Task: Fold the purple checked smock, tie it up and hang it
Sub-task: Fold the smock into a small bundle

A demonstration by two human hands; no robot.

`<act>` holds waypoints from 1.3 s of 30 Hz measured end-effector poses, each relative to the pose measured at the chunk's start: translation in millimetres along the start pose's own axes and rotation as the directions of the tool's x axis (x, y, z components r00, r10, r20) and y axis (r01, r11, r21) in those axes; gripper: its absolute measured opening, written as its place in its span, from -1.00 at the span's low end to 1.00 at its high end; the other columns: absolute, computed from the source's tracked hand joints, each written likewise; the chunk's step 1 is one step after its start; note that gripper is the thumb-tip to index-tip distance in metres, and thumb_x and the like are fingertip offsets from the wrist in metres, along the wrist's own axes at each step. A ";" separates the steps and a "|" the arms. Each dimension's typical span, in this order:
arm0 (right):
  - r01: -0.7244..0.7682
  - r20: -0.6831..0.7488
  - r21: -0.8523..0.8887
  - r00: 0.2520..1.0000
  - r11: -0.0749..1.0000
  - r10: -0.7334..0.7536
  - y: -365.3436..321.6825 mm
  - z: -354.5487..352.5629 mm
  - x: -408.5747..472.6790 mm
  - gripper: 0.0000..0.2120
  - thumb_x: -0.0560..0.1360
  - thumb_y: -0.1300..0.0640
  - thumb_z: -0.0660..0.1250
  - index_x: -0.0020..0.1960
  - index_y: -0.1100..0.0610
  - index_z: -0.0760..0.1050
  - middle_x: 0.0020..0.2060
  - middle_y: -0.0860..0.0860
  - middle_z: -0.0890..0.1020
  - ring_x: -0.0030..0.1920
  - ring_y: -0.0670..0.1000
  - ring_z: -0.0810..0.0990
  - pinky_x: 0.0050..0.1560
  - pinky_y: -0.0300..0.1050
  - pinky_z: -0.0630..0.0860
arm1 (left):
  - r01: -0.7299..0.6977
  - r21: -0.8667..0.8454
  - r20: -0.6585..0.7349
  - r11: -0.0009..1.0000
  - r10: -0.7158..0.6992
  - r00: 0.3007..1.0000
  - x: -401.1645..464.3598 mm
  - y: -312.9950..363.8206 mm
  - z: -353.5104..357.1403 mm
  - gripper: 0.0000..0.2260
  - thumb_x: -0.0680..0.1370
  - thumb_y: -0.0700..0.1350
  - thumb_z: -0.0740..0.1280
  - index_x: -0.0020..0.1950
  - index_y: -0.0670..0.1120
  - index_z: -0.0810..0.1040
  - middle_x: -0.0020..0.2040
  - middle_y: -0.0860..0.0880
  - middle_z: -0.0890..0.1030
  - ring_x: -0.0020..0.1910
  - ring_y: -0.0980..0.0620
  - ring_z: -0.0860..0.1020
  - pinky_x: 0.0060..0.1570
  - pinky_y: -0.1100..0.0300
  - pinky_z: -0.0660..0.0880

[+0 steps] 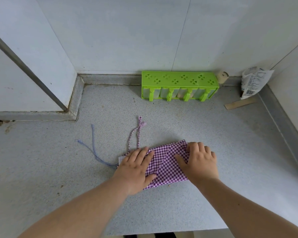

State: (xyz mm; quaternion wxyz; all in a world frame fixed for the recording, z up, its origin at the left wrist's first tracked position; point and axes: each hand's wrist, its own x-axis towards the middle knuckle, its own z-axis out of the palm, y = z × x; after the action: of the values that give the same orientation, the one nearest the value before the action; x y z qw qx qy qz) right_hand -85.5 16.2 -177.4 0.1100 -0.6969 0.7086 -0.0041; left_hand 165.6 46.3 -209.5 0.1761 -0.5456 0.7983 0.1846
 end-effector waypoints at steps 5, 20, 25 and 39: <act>0.017 0.191 0.011 0.981 1.000 -0.019 4.8 -10.7 -9.8 -0.60 0.56 -0.41 0.18 -0.13 -0.08 0.42 -0.21 -0.19 0.53 -0.11 -0.08 0.52 0.07 -0.04 0.49 | 0.001 -0.014 0.021 1.000 -0.001 1.000 1.6 1.4 -1.1 -0.28 0.65 0.41 -0.18 0.55 0.08 -0.54 0.68 -0.01 -0.41 0.67 -0.05 -0.35 0.57 -0.04 -0.38; -0.182 0.445 0.104 0.888 0.978 0.117 13.8 -13.3 -2.8 -0.69 0.64 -0.20 0.27 -0.15 -0.02 0.45 -0.20 -0.08 0.58 -0.20 -0.08 0.56 -0.24 -0.17 0.46 | 0.008 0.001 0.001 1.000 -0.008 1.000 -6.2 -5.7 0.1 -0.32 0.70 0.31 -0.15 0.63 0.08 -0.48 0.67 0.06 -0.44 0.67 0.00 -0.35 0.57 -0.01 -0.36; 0.054 0.063 -0.064 0.997 0.996 -0.050 -3.3 -12.6 -23.6 -0.78 0.62 0.18 0.22 0.21 -0.05 0.45 0.12 -0.08 0.57 0.20 0.00 0.54 0.38 -0.01 0.45 | 0.004 0.091 0.010 0.996 -0.005 1.000 -5.4 -3.7 1.0 -0.34 0.71 0.27 -0.21 0.60 -0.01 -0.50 0.66 -0.05 -0.45 0.67 -0.05 -0.37 0.65 -0.07 -0.28; 0.276 0.290 -0.053 0.924 0.960 -0.249 -6.5 32.0 1.6 -0.38 0.69 -0.24 -0.32 0.65 -0.05 -0.39 0.64 -0.11 -0.35 0.62 -0.07 -0.39 0.65 0.02 -0.26 | 0.029 0.069 -0.101 0.997 -0.022 0.995 -9.1 -3.4 10.6 -0.38 0.73 0.20 -0.24 0.61 -0.07 -0.49 0.63 -0.05 -0.48 0.60 -0.01 -0.46 0.60 -0.02 -0.40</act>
State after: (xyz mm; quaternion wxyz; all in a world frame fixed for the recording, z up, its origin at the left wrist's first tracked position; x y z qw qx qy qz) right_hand -74.0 19.1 -207.8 0.1751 -0.7834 0.5856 0.1127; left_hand 172.7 57.7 -214.7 0.1572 -0.5579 0.8050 0.1262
